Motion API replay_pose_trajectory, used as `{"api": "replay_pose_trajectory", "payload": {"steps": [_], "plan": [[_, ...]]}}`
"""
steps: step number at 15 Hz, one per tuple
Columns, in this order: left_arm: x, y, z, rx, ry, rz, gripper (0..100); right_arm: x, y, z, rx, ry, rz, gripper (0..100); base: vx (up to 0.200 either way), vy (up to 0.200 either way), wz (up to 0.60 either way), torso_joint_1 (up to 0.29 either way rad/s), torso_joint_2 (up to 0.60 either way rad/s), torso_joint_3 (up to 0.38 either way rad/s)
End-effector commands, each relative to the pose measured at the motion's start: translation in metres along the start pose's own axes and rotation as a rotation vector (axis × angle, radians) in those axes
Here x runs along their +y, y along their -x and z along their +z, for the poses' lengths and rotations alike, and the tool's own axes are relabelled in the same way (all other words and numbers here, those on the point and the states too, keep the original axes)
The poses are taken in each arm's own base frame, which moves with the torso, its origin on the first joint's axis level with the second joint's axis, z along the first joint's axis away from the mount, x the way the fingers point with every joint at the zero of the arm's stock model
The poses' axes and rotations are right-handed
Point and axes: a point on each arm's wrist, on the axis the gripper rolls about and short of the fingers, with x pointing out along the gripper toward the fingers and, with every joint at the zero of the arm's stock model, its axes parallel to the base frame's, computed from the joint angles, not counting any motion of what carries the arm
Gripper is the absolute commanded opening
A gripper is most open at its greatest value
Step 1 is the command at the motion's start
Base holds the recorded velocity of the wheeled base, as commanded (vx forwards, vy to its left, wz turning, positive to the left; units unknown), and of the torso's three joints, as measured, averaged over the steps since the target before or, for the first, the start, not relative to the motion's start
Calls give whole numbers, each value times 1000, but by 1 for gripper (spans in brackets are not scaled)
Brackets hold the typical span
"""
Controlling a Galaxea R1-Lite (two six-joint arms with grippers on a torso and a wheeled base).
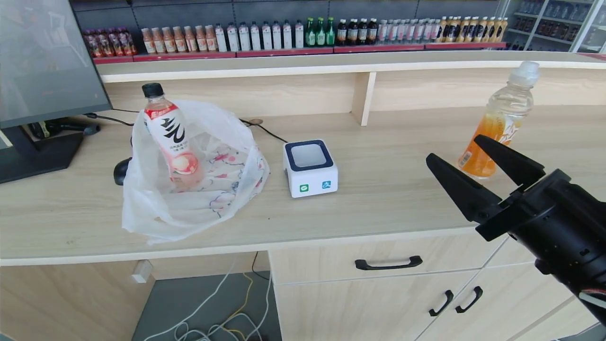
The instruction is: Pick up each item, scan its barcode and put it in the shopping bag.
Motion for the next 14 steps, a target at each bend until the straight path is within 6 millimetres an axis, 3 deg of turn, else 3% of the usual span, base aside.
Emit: {"api": "replay_pose_trajectory", "payload": {"steps": [1, 4, 7, 13, 14], "plan": [[0, 0, 0, -1, 1, -1, 100, 0, -4, -4, 12, 1, 0, 100, 0, -200, 0, -2, 7, 2], [0, 0, 0, -1, 1, 1, 100, 0, -6, -5, 12, 1, -1, 100, 0, -200, 0, 2, 1, -1], [0, 0, 0, -1, 1, 1, 100, 0, -6, -5, 12, 4, -1, 100, 0, -200, 600, 1, 4, 4], [0, 0, 0, -1, -4, -1, 100, -3, -7, -11, 35, 12, -16, 100, 0, -200, 0, 4, 1, 3], [0, 0, 0, -1, -2, -1, 100, -3, -7, -12, 41, 12, -16, 100, 0, 0, 0, 0, 0, 0]]}}
